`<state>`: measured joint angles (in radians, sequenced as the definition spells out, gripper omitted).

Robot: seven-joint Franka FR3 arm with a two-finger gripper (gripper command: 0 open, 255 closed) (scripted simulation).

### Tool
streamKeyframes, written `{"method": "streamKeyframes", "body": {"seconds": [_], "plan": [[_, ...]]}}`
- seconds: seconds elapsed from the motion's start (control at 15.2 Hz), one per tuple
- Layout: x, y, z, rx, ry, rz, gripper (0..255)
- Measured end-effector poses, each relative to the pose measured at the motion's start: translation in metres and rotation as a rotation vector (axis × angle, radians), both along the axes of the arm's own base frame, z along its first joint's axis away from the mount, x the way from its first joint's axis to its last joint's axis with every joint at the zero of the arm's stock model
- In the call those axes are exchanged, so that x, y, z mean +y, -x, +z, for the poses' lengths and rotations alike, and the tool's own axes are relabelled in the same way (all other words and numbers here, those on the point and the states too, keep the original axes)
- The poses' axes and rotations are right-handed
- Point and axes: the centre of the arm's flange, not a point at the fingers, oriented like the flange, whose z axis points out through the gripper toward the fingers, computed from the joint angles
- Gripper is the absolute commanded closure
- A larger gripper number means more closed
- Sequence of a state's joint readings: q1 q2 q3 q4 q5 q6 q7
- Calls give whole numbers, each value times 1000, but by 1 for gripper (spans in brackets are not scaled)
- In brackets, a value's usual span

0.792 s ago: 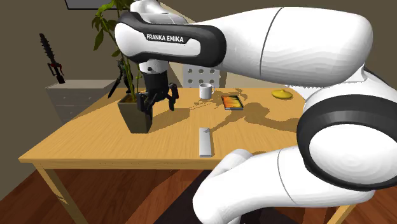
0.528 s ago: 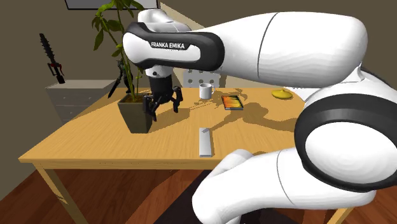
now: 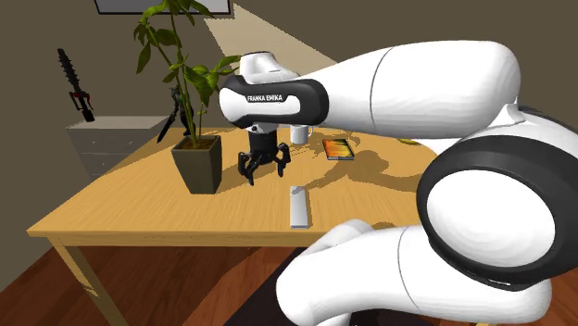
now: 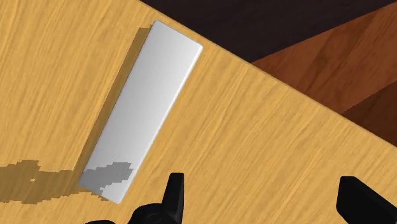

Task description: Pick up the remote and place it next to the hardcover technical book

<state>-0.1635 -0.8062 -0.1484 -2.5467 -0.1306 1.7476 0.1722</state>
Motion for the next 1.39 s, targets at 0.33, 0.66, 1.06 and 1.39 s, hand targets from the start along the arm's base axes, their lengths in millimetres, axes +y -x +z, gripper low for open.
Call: {"method": "streamKeyframes", "body": {"seconds": [0.33,0.66,1.06,1.39], "plan": [[-50,20,-41,-2,0,-141,0],[-92,39,-82,-3,-1,-278,0],[-101,46,-117,-3,-1,-302,0],[-102,47,-129,-4,-1,-302,0]]}}
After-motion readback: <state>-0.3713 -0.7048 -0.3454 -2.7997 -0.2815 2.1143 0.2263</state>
